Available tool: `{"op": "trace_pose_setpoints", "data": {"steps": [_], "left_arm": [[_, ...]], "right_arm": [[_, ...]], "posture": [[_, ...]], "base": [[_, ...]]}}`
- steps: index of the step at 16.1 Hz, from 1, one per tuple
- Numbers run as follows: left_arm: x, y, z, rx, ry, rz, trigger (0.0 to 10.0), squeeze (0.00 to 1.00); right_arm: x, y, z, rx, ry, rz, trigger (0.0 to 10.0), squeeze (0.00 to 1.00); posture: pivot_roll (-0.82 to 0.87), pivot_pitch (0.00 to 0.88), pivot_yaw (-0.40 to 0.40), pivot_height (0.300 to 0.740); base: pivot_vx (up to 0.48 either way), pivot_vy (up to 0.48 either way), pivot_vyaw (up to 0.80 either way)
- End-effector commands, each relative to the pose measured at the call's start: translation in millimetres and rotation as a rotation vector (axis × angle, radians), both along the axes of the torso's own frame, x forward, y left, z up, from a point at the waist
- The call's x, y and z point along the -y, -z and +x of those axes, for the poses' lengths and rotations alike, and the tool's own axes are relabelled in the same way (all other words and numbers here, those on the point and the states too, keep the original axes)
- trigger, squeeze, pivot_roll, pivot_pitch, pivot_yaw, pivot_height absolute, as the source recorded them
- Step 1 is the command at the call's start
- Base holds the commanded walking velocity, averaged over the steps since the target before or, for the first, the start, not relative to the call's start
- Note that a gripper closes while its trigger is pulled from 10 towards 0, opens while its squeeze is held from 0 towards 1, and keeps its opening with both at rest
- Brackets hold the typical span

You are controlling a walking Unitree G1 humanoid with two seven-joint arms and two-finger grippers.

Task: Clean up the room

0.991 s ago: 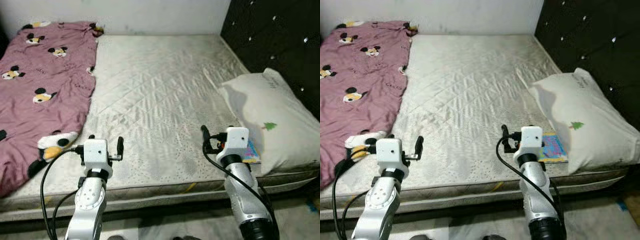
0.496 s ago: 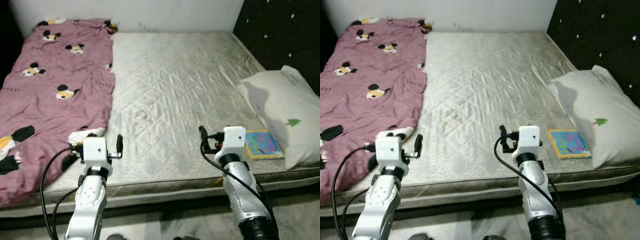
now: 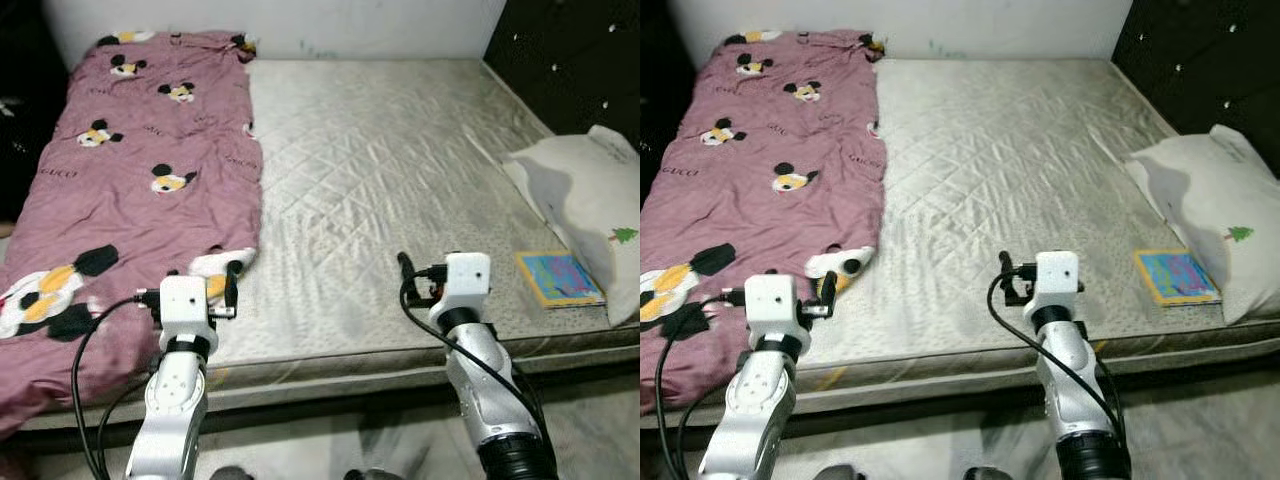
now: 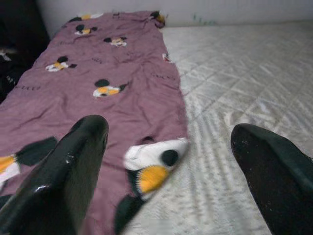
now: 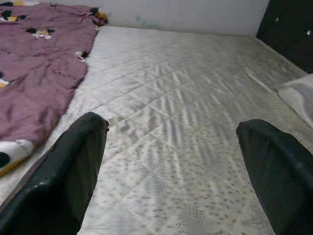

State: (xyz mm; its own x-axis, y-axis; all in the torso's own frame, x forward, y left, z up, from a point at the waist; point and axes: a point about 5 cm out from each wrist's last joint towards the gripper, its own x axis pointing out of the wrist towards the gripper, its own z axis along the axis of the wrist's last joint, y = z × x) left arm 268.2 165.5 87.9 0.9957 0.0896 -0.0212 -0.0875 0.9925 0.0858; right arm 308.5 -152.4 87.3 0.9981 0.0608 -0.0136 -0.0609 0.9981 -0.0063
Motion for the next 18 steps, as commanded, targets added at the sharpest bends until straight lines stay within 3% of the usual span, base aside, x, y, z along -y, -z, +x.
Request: {"op": "trace_pose_setpoints", "data": {"steps": [1, 7, 18], "left_arm": [[-6.2, 3.1, -2.6, -0.020, -0.023, 0.011, 10.0, 0.00], [-3.6, 2.7, -3.3, -0.016, -0.009, 0.004, 10.0, 0.00], [-0.2, 0.4, -3.7, -0.006, 0.031, -0.016, 10.0, 0.00]], "right_arm": [[-7.2, -3.0, 1.7, 0.009, -0.021, 0.006, 10.0, 0.00], [-9.0, -3.5, 2.5, 0.005, -0.030, 0.015, 10.0, 0.00], [-10.6, -3.4, 4.5, 0.003, -0.031, 0.010, 10.0, 0.00]], "posture": [[0.03, 0.148, -0.057, 0.740], [0.02, 0.161, -0.061, 0.740], [0.03, 0.156, -0.059, 0.740]], "base": [[0.000, 0.480, 0.00], [0.000, 0.450, 0.00], [0.000, 0.000, 0.00]]}}
